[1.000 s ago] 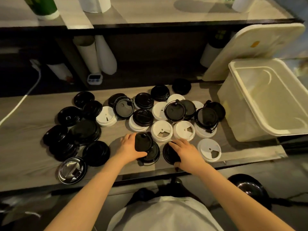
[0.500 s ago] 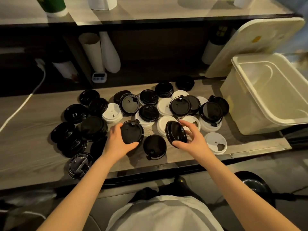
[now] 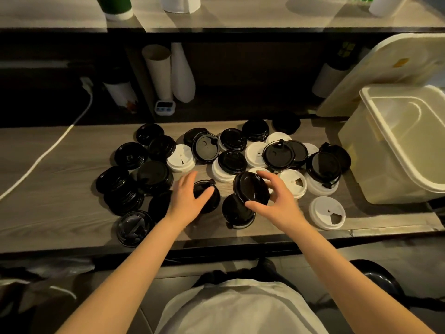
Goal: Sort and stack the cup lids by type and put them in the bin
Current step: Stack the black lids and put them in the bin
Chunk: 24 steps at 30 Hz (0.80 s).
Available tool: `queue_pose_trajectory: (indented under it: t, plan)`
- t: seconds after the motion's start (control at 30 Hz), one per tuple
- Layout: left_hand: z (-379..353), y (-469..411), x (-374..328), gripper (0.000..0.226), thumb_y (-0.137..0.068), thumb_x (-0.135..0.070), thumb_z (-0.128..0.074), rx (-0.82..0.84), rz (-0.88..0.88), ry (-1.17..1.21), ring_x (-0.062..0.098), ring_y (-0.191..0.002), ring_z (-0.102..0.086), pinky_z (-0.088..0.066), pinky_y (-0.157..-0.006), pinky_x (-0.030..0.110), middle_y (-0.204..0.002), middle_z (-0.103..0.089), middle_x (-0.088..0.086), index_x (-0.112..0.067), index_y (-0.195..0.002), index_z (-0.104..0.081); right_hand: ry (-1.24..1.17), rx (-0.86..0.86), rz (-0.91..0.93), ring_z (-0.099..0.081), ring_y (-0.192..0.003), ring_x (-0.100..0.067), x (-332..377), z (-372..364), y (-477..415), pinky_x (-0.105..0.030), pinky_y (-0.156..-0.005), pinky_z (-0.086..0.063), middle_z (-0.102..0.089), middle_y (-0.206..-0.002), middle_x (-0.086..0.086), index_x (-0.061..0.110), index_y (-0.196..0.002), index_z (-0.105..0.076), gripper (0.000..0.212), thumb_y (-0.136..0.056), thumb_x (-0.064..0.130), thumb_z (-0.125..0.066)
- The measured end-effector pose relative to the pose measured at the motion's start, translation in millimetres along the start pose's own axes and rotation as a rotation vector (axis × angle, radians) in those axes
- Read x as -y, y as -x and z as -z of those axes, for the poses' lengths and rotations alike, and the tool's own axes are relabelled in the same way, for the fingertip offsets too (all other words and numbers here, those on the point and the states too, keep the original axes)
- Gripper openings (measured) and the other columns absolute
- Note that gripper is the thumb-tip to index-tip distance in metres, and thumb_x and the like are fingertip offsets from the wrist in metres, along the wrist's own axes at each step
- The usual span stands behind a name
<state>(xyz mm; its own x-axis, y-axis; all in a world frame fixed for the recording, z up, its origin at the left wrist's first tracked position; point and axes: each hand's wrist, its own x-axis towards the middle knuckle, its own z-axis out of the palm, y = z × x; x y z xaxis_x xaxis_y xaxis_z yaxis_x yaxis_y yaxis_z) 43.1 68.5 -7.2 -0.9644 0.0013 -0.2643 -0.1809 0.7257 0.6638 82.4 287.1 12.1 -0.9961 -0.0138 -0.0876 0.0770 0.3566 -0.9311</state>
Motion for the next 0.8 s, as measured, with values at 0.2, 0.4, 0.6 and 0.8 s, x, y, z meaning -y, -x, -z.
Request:
queue_pose_trajectory:
  t: [0.2,0.4,0.6,0.8]
  plan:
    - [4,34,-4,0.020,-0.091,-0.007,-0.055,0.037,0.219,0.769,0.012,-0.083,-0.061,-0.052,-0.074,0.020,-0.089,-0.064,0.001,-0.007,-0.111,-0.060,0.321,0.262,0.352,-0.043,-0.111,0.003,19,-47,-9,-0.006,-0.094,-0.030,-0.049,-0.120,0.012,0.016,-0.130,-0.048,0.074,-0.064,0.024,-0.081]
    - [23,51,52,0.022,-0.090,-0.007,-0.057,-0.097,0.318,0.633,0.015,-0.078,-0.061,-0.050,-0.063,0.026,-0.087,-0.067,0.002,-0.007,-0.111,-0.064,0.543,0.483,0.520,-0.047,-0.124,-0.025,26,-101,-21,-0.026,-0.103,-0.032,-0.051,-0.133,-0.007,0.012,-0.133,-0.046,0.078,-0.065,0.031,-0.080]
    - [56,69,102,0.019,-0.090,-0.012,-0.058,-0.381,0.464,0.629,0.017,-0.080,-0.060,-0.046,-0.072,0.026,-0.094,-0.065,0.008,-0.006,-0.107,-0.065,0.612,0.638,0.554,-0.046,-0.126,-0.026,39,-160,-38,-0.035,-0.105,-0.038,-0.046,-0.138,-0.006,0.015,-0.135,-0.044,0.076,-0.070,0.037,-0.076]
    - [69,73,158,0.021,-0.091,-0.017,-0.054,-0.507,0.707,0.444,0.034,-0.100,-0.061,-0.048,-0.092,0.043,-0.105,-0.067,0.017,-0.005,-0.104,-0.066,0.789,0.724,0.621,-0.043,-0.127,-0.023,46,-220,-52,-0.040,-0.103,-0.033,-0.047,-0.137,0.000,0.021,-0.136,-0.041,0.077,-0.070,0.044,-0.075]
